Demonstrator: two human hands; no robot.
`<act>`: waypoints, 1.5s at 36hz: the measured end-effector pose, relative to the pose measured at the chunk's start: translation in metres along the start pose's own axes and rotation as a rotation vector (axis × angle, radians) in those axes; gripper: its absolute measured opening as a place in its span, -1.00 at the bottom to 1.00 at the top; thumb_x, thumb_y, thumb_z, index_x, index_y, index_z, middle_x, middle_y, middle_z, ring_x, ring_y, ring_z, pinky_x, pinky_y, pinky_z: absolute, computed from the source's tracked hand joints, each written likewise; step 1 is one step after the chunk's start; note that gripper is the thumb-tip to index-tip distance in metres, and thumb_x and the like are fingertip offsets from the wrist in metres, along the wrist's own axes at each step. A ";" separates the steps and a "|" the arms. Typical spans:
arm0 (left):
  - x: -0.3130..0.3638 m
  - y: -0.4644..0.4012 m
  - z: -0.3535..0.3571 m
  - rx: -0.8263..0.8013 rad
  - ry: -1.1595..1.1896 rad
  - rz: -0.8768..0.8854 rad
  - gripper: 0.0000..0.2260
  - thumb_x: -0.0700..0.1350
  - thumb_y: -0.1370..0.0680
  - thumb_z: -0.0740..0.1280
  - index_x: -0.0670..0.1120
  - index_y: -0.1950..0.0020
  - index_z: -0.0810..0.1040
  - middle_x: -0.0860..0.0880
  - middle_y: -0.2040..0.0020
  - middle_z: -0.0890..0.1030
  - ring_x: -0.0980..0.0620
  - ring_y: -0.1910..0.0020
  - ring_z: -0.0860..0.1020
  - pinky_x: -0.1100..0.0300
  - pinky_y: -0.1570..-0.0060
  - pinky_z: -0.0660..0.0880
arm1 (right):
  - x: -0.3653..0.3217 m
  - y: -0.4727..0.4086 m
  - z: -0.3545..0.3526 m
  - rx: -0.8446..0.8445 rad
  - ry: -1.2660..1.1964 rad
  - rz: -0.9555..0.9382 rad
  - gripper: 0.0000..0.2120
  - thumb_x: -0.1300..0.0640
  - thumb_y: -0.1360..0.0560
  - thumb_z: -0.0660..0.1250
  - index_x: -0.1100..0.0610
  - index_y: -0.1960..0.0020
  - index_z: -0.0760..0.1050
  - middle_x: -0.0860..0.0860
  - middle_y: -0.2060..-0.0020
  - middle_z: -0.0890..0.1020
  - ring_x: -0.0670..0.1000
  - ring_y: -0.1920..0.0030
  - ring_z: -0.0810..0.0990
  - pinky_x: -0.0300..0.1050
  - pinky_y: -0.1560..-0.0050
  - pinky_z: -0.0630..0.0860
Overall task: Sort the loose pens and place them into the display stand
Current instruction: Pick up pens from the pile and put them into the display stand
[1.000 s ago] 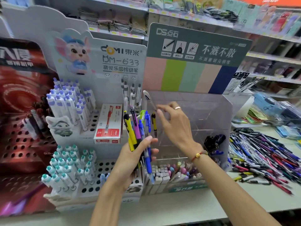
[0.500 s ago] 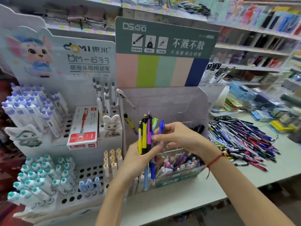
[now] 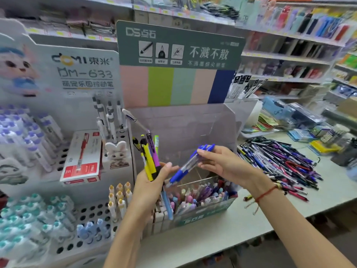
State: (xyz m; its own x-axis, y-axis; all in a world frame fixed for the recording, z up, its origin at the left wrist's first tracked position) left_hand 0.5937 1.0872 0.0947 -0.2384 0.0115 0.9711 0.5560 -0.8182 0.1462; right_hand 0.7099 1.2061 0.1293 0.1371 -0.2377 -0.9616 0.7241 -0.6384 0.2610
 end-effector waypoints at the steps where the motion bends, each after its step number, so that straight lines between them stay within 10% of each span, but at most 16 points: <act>1: 0.004 0.002 -0.006 0.027 0.007 0.022 -0.89 -0.07 -0.55 0.33 -0.10 0.04 0.56 0.01 0.15 0.72 0.11 0.16 0.68 0.32 0.27 0.56 | 0.001 0.002 -0.009 0.062 -0.033 -0.031 -0.87 0.24 -0.57 0.25 0.27 -0.01 0.54 0.09 0.19 0.65 -0.09 0.27 0.62 -0.33 0.20 0.57; 7: 0.014 0.014 -0.053 0.232 -0.161 0.150 -0.85 0.02 -0.53 0.35 -0.05 0.09 0.56 0.07 0.45 0.56 0.14 0.46 0.54 0.11 0.23 0.58 | 0.002 0.018 -0.060 0.473 0.034 -0.217 -0.94 0.29 -0.56 0.28 0.21 0.01 0.52 0.09 0.23 0.61 -0.06 0.34 0.61 -0.34 0.27 0.57; 11: 0.009 0.018 -0.064 0.257 -0.158 0.122 -0.64 0.12 -0.53 0.26 -0.15 0.27 0.46 0.01 0.49 0.44 0.14 0.51 0.46 0.34 0.40 0.48 | -0.012 0.022 -0.058 0.597 0.183 -0.348 -0.92 0.22 -0.59 0.26 0.10 0.07 0.47 0.07 0.23 0.61 -0.12 0.41 0.60 -0.28 0.27 0.59; 20: 0.001 0.022 -0.056 0.173 0.060 0.037 -0.69 0.11 -0.58 0.17 -0.12 -0.02 0.51 0.04 0.39 0.42 0.15 0.47 0.41 0.27 0.42 0.49 | -0.083 0.005 0.009 0.641 0.478 -0.716 -0.88 0.16 -0.60 0.24 -0.01 0.08 0.36 0.00 0.23 0.58 -0.01 0.29 0.60 -0.14 0.18 0.54; 25: -0.006 0.021 -0.051 0.134 0.113 -0.012 -0.65 0.15 -0.59 0.16 -0.11 -0.09 0.50 0.04 0.36 0.41 0.14 0.44 0.41 0.27 0.36 0.51 | -0.083 -0.047 0.029 0.533 0.969 -0.560 -0.88 0.13 -0.60 0.25 0.14 0.08 0.37 0.06 0.21 0.50 0.12 0.19 0.50 -0.11 0.21 0.30; 33: -0.008 0.019 -0.053 0.130 0.127 -0.020 -0.66 0.12 -0.58 0.20 -0.13 -0.12 0.50 0.02 0.36 0.41 0.13 0.46 0.41 0.24 0.37 0.51 | -0.111 -0.058 0.030 0.463 0.961 -0.524 -0.82 0.13 -0.55 0.32 0.25 0.11 0.46 0.17 0.21 0.63 0.22 0.19 0.63 0.19 0.06 0.56; 54: -0.012 0.013 -0.048 0.106 0.122 -0.065 -0.67 0.11 -0.57 0.22 -0.12 -0.10 0.53 0.06 0.40 0.41 0.15 0.48 0.41 0.24 0.38 0.51 | -0.083 -0.052 0.068 0.366 1.151 -0.682 -0.85 0.10 -0.42 0.49 0.14 0.06 0.69 0.01 0.24 0.54 0.03 0.24 0.52 -0.17 0.22 0.40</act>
State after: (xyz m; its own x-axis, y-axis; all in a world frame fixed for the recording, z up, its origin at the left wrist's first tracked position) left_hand 0.5654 1.0493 0.0758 -0.3681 -0.0132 0.9297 0.6154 -0.7530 0.2329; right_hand 0.6144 1.2090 0.2013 0.4357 0.8122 -0.3880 0.6807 -0.5794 -0.4484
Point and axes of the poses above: each hand's wrist, its own y-axis away from the middle knuckle, its own z-axis out of the palm, x = y × z, the point moved 10 cm from there along -y, towards the middle knuckle
